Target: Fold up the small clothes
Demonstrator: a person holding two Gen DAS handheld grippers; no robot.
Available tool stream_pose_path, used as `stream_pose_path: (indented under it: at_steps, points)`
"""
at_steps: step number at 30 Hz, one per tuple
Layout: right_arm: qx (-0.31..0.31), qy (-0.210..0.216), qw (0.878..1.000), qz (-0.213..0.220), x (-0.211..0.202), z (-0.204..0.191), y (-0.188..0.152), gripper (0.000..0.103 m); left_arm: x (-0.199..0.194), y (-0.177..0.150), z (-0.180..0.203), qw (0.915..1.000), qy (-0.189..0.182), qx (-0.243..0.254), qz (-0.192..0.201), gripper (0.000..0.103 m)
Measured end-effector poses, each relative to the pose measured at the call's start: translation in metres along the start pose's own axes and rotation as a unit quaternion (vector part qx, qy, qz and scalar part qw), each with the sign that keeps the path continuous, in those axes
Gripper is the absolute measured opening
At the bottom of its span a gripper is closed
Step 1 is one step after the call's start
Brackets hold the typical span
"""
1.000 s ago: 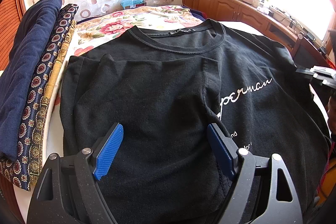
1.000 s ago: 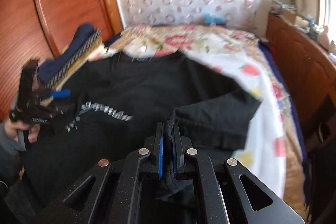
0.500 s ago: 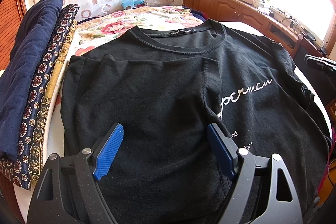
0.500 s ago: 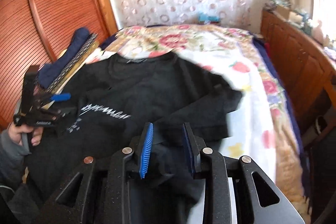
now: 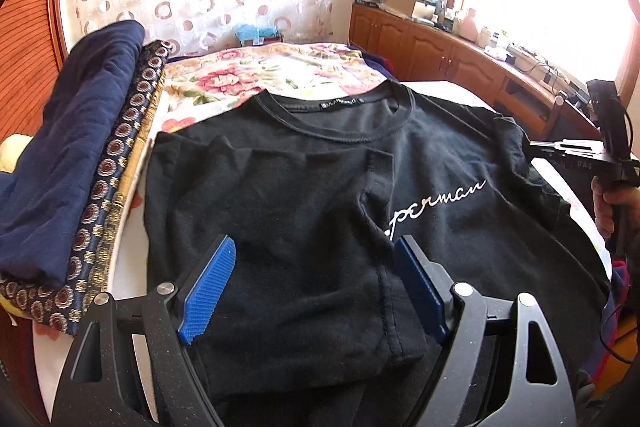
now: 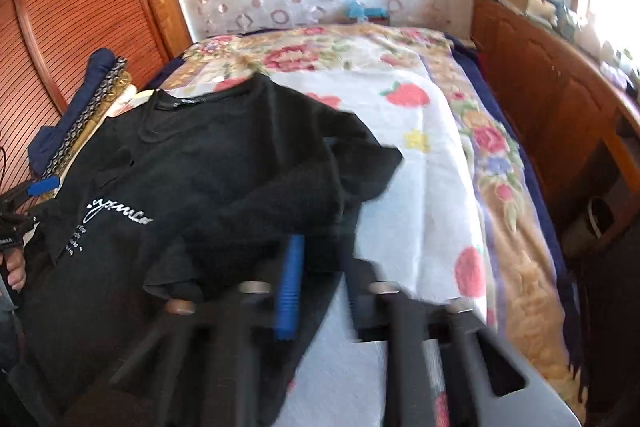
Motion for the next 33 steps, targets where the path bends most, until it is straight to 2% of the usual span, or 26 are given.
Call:
stream_pose_path:
  at_steps: [6,11,14,18,25,33]
  points:
    - [-0.039,0.041,0.998,0.033,0.008,-0.03,0.032,0.003,-0.007,0.001,-0.005,0.9999,0.005,-0.008,0.006,0.082]
    - [-0.069,0.083,0.994,0.035,0.032,-0.069,0.055,0.003,-0.008,-0.001,-0.007,0.9999,0.006,-0.013,0.006,0.082]
    - [-0.081,0.094,0.992,0.028,0.051,-0.083,0.06,0.003,-0.01,-0.002,-0.006,0.9999,0.006,-0.012,0.006,0.082]
    - [-0.075,0.087,0.993,0.022,0.068,-0.082,0.063,0.017,-0.011,-0.002,-0.007,0.9999,0.008,-0.011,0.007,0.082]
    - [-0.072,0.04,0.996,0.025,0.043,-0.065,0.044,0.018,-0.01,0.001,-0.016,0.9996,0.016,-0.019,0.013,0.082]
    - [-0.063,-0.001,0.998,-0.011,0.041,-0.054,0.0,0.018,-0.009,0.002,-0.02,0.9995,0.022,-0.016,0.014,0.082]
Point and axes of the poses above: each gripper's, at about its wrist camera, not at the fingertips, and x roughly the way its jaws point, z to its right, y to its top, the point moved 10 cm from there along x, roughly the way its jaws point, and after that the axes turned 10 degrees about z, right-handed, at the moved point
